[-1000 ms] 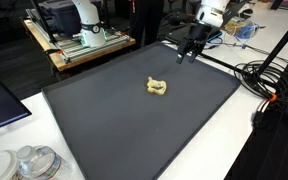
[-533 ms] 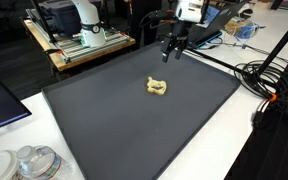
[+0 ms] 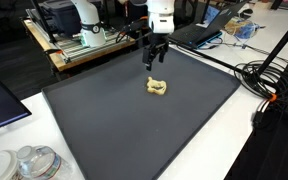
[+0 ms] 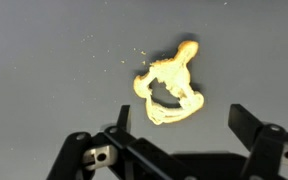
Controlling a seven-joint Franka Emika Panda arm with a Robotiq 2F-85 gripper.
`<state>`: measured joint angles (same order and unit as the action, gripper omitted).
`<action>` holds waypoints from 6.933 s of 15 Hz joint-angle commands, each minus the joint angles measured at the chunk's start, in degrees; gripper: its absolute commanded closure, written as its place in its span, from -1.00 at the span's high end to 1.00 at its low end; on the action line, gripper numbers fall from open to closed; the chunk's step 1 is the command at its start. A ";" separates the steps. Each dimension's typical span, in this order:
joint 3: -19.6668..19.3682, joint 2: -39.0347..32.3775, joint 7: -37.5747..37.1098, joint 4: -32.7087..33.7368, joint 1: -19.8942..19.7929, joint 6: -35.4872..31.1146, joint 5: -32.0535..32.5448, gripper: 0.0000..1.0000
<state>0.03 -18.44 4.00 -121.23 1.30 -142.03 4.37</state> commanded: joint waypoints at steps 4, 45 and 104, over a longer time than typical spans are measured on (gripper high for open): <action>2.45 -4.34 11.20 -0.26 -4.89 -1.88 -5.13 1.00; -2.00 -17.20 -1.66 7.30 2.62 -8.44 2.69 0.15; -4.21 -10.53 -4.89 3.71 4.18 -3.32 8.99 1.00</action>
<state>-4.06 -29.60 -0.33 -117.11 6.12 -147.33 12.97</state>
